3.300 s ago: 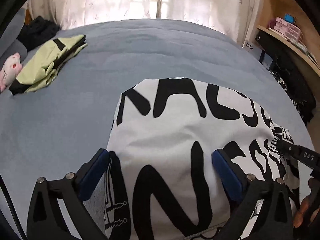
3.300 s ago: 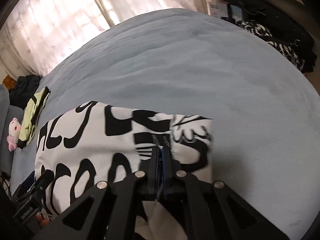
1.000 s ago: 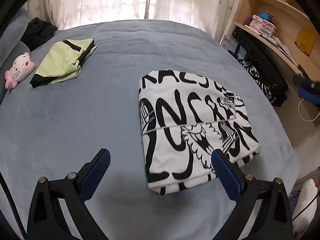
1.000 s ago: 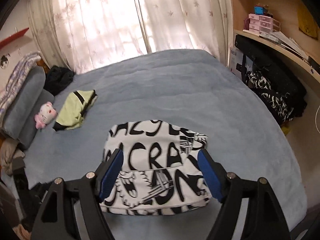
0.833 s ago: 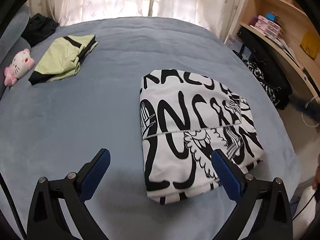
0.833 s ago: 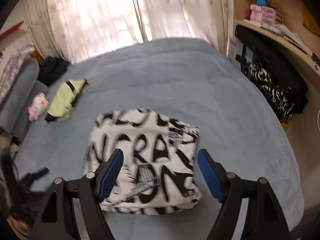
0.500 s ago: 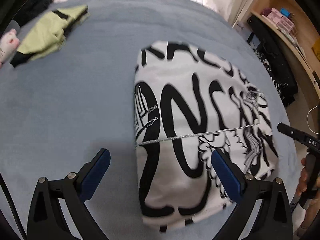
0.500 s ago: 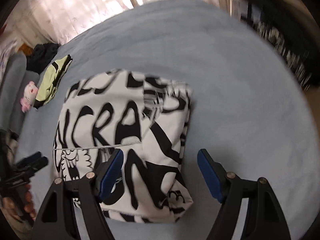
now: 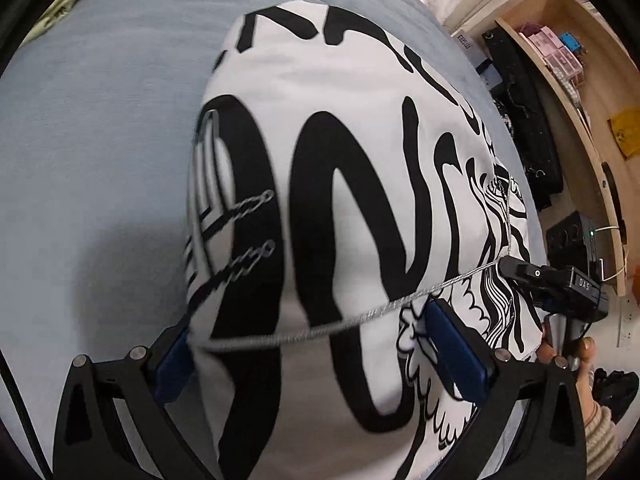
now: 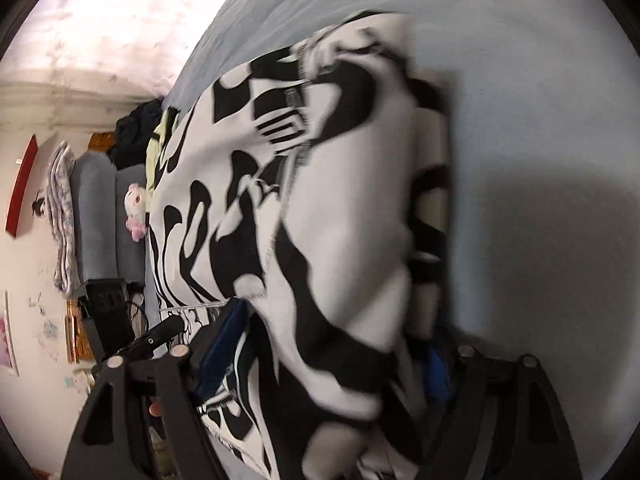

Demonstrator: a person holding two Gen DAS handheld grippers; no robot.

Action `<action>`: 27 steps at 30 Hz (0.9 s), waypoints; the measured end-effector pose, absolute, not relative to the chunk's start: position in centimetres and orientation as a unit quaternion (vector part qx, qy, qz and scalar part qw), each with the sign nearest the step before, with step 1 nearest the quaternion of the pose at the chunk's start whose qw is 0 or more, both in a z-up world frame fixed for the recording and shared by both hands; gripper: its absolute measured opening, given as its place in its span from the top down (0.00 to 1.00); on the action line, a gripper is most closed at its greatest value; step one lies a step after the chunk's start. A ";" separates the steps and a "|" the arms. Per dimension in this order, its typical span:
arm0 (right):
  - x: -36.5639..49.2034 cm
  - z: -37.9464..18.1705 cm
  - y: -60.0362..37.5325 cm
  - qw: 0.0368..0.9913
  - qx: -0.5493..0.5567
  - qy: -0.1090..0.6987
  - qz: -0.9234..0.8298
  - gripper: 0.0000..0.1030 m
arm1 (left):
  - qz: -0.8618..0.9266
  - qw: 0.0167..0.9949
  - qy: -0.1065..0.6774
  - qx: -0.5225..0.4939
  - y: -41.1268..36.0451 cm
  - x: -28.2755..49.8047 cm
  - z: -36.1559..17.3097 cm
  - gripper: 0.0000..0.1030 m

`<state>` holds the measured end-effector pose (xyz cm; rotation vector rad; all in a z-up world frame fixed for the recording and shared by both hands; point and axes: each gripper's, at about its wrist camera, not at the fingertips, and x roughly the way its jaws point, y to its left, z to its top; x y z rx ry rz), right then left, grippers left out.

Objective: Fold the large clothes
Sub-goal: 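Lift the hoodie bundle with both tools and carry it toward the plush toy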

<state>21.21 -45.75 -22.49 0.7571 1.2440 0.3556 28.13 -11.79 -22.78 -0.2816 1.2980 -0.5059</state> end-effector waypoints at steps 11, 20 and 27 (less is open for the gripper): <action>23.1 -22.4 -44.8 0.743 0.335 0.547 0.191 0.22 | -0.276 0.744 0.586 -0.161 -11.4 29.9 -24.2 0.00; 22.0 -17.6 -40.9 0.791 0.250 0.539 0.141 0.70 | -0.252 0.768 0.572 -0.140 -12.5 29.6 -21.5 0.20; 19.4 -10.7 -34.7 0.835 0.197 0.493 0.146 0.75 | -0.253 0.796 0.537 -0.115 -9.6 27.3 -15.4 0.34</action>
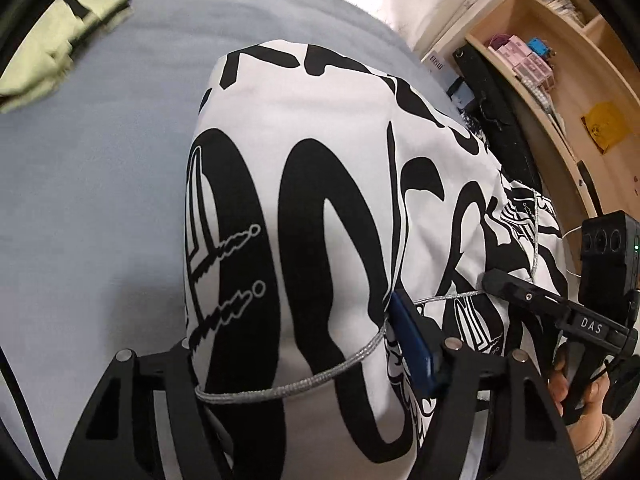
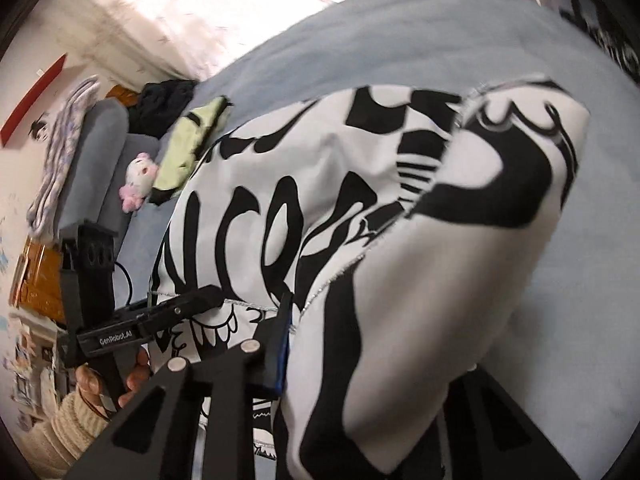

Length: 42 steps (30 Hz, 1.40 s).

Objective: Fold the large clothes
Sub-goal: 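Lift the hoodie bundle with both tools and carry it toward the plush toy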

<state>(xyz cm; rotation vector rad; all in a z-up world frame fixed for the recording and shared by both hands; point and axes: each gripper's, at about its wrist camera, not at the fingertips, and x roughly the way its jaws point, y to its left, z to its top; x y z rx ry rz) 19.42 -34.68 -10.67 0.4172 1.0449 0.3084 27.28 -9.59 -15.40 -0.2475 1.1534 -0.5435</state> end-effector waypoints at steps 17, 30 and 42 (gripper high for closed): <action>27.2 -1.4 -12.1 0.819 0.266 0.428 0.276 0.75 | -0.140 0.853 0.498 -0.066 14.6 31.3 0.9 0.34; 50.3 -3.3 2.7 0.818 0.311 0.396 0.280 0.75 | -0.132 0.855 0.502 -0.012 29.7 56.2 1.3 0.34; 63.2 -18.9 3.1 0.811 0.320 0.423 0.247 0.68 | -0.109 0.846 0.521 -0.025 32.6 71.6 -16.4 0.00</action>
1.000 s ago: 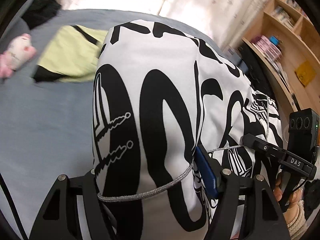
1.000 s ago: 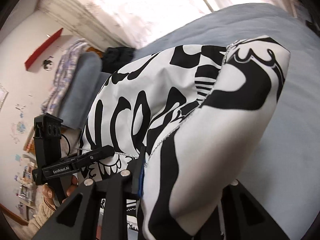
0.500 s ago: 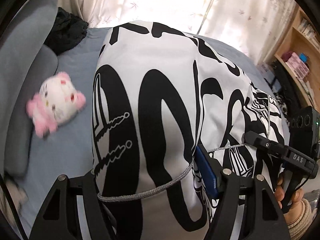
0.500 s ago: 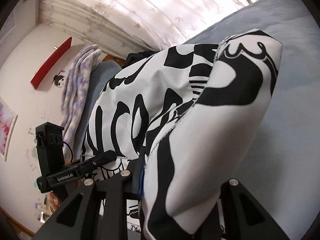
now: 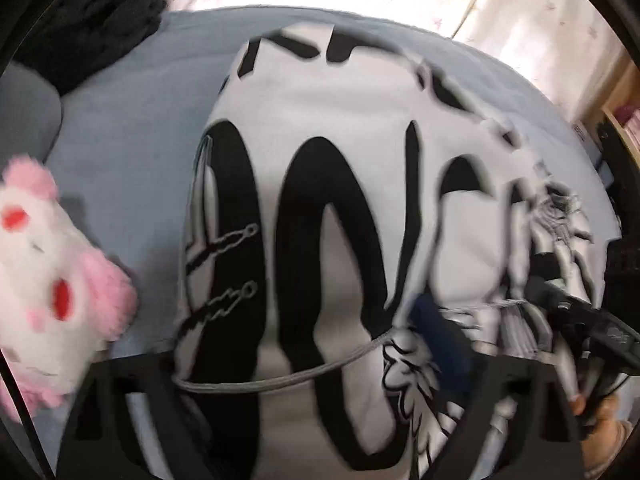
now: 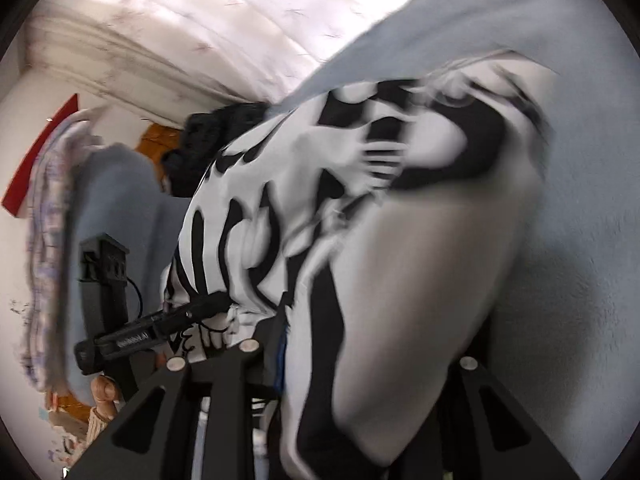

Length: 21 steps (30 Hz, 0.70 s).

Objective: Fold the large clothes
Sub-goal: 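Lift the hoodie bundle with both tools and carry it toward the plush toy, then lower the hoodie bundle onto the green garment and open both tools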

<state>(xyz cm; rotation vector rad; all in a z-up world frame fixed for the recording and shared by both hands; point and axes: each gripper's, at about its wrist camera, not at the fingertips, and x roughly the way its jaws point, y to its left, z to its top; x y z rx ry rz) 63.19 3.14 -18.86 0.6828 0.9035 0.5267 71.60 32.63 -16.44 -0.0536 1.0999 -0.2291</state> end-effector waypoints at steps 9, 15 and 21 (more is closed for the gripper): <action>61.9 -16.9 2.8 0.823 0.257 0.439 0.251 0.51 | -0.100 0.885 0.452 -0.044 35.3 68.3 -14.9 0.00; 56.7 -11.5 1.3 0.882 0.210 0.370 0.200 0.50 | -0.047 0.917 0.390 0.068 33.0 61.6 -10.7 0.09; 55.1 -10.1 4.1 0.906 0.156 0.338 0.200 0.56 | -0.053 0.924 0.367 0.090 29.2 58.5 -9.6 0.41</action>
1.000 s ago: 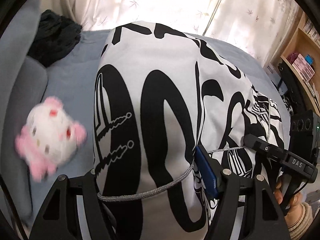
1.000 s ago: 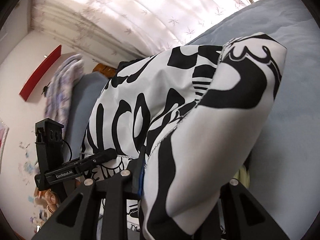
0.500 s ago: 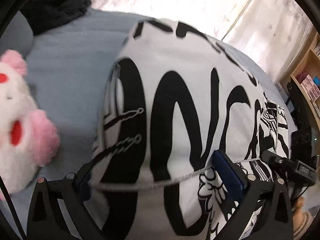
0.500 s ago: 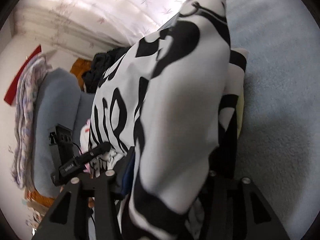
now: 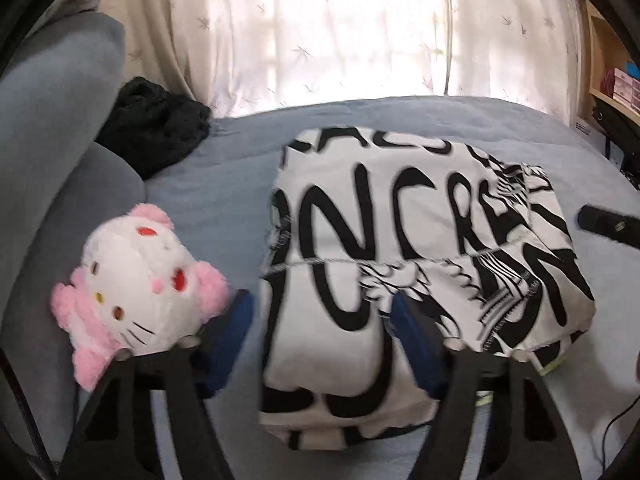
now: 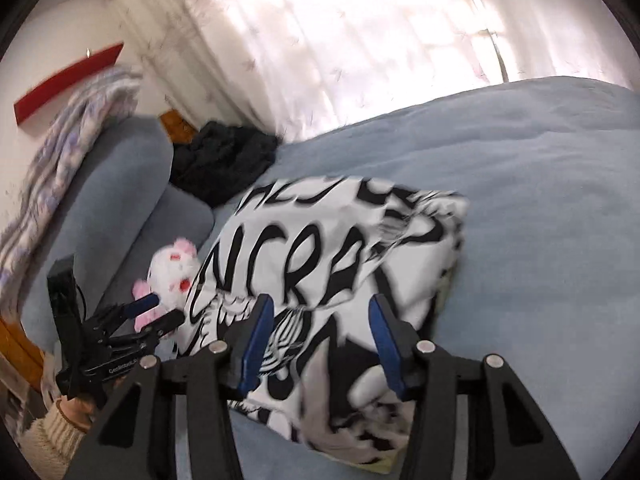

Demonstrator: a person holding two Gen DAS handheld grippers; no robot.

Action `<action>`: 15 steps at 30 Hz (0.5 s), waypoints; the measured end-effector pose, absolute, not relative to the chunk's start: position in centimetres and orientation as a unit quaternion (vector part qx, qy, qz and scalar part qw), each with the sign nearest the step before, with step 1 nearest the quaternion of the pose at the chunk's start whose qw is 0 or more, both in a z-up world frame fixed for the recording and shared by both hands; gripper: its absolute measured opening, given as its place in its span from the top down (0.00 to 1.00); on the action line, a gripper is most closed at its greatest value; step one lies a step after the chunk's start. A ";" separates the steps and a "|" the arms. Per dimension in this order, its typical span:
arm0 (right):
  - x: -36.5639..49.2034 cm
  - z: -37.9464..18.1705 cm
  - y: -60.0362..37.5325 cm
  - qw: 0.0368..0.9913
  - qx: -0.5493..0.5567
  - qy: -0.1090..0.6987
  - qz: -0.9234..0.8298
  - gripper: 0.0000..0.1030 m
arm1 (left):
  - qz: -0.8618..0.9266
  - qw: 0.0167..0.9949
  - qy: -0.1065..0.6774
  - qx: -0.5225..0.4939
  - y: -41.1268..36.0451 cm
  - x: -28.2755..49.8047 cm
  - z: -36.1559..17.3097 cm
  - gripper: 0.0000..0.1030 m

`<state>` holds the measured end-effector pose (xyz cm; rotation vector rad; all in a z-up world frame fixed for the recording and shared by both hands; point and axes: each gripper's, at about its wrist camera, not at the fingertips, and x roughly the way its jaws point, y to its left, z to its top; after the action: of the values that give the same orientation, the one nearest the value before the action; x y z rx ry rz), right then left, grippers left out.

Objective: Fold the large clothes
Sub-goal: 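Lower the hoodie bundle onto the green garment and open both tools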

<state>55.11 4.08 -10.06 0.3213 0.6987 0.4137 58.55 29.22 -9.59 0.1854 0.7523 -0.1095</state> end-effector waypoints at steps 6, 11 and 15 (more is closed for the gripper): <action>56.8 -15.5 5.1 0.903 0.100 0.401 0.121 0.74 | -0.008 0.906 0.420 0.045 31.7 60.3 -13.3 0.31; 57.0 -16.2 3.1 0.891 0.139 0.411 0.134 0.78 | -0.007 0.899 0.432 -0.067 34.3 60.1 -14.0 0.23; 54.4 -13.7 1.9 0.876 0.161 0.429 0.149 0.75 | 0.001 0.896 0.433 -0.103 34.6 57.8 -12.4 0.23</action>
<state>54.36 1.86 -13.67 0.3357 0.8961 0.3108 57.82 34.61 -12.41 -0.2142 0.8964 0.0012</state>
